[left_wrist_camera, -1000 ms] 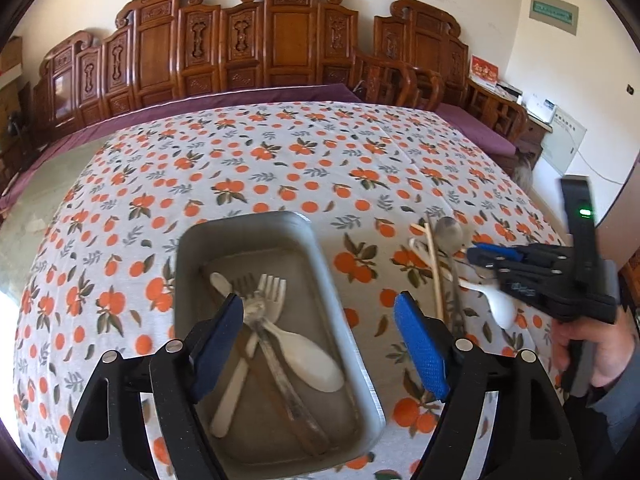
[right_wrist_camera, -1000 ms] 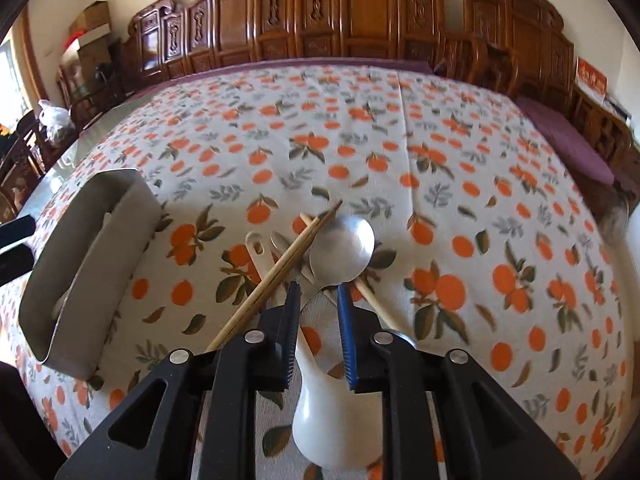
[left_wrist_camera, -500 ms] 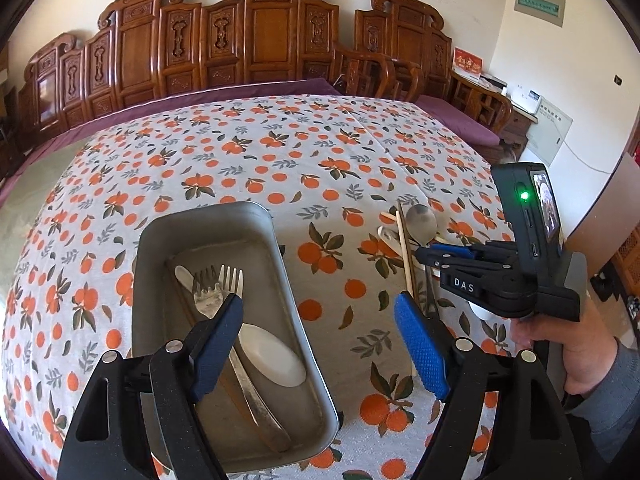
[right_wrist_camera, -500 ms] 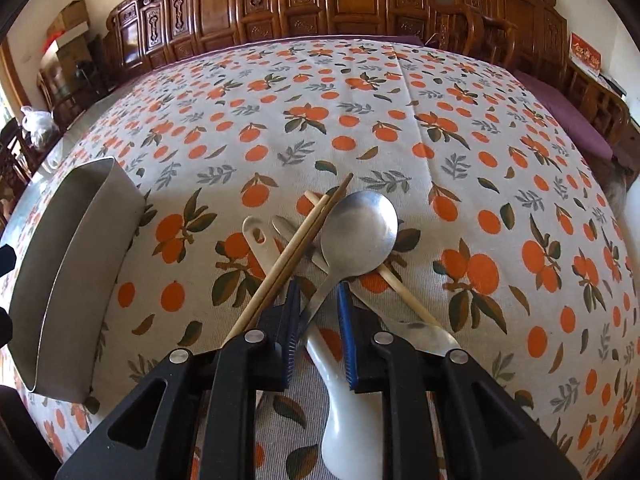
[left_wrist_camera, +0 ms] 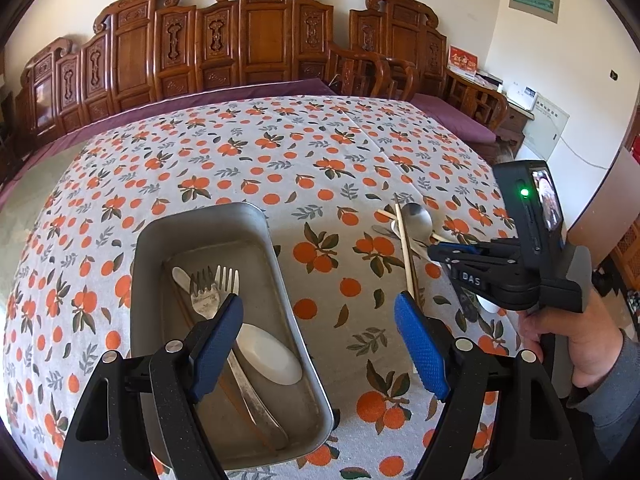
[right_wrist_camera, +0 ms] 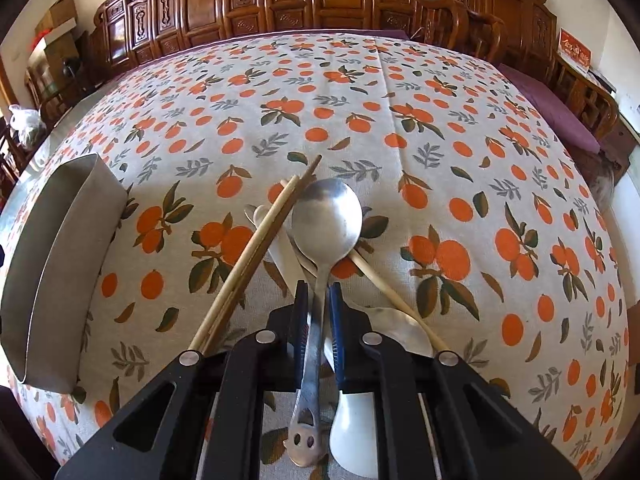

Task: Organize utensils
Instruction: 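Close the right tool on the silver spoon handle, then lift the silver spoon with the right tool while the left tool moves to a wooden chopstick, then close the left tool on the wooden chopstick and lift it, then lower the chopstick into the grey tray and open the left tool, then carry the silver spoon over the tray and open the right tool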

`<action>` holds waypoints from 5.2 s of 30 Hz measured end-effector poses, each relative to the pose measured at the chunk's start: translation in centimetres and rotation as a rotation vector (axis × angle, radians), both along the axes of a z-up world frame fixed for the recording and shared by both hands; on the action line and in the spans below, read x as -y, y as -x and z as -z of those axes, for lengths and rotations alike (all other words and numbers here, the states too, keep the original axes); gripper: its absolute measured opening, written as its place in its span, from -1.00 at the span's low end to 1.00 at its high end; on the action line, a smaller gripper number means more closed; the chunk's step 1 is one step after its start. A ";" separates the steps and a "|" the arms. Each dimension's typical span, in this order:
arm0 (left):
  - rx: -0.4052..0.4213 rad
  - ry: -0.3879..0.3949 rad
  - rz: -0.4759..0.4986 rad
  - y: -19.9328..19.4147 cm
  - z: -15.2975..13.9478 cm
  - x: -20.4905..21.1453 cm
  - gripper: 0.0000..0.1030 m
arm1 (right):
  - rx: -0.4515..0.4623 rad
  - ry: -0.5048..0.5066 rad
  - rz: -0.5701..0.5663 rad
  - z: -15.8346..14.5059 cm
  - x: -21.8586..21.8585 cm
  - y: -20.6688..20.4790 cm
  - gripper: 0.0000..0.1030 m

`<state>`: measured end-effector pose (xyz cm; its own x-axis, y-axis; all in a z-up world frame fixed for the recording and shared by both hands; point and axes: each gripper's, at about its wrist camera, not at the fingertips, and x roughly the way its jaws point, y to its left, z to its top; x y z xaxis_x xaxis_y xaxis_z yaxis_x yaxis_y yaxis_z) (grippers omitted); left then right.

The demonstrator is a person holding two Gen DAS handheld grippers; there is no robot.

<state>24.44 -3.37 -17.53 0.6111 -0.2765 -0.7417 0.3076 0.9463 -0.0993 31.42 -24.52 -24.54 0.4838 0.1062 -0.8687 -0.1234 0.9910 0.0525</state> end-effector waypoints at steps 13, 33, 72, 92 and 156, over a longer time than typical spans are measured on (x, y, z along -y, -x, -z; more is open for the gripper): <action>0.008 -0.010 0.022 0.7 0.1 1.3 0.45 | 0.004 -0.067 -0.008 0.0 0.8 0.5 -0.86; -0.041 -0.040 0.082 1.3 2.1 6.8 0.30 | 0.148 -0.229 0.008 -3.9 5.1 0.7 -0.86; -0.100 -0.112 0.124 1.3 4.9 9.2 -0.92 | 0.127 -0.273 -0.052 -3.6 5.8 1.6 -0.86; -0.020 -0.079 -0.021 4.2 -0.9 0.6 -0.92 | 0.133 -0.267 -0.201 -4.7 -0.9 3.9 -0.86; 0.030 0.007 -0.289 2.9 -1.0 -12.6 -0.41 | 0.123 -0.280 -0.406 -9.0 -15.9 3.5 -0.86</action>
<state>21.54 9.26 -16.56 0.6870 -0.0926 -0.7207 0.0283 0.9945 -0.1008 27.92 -8.59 -15.49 0.4521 0.5276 -0.7191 -0.5182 0.8116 0.2697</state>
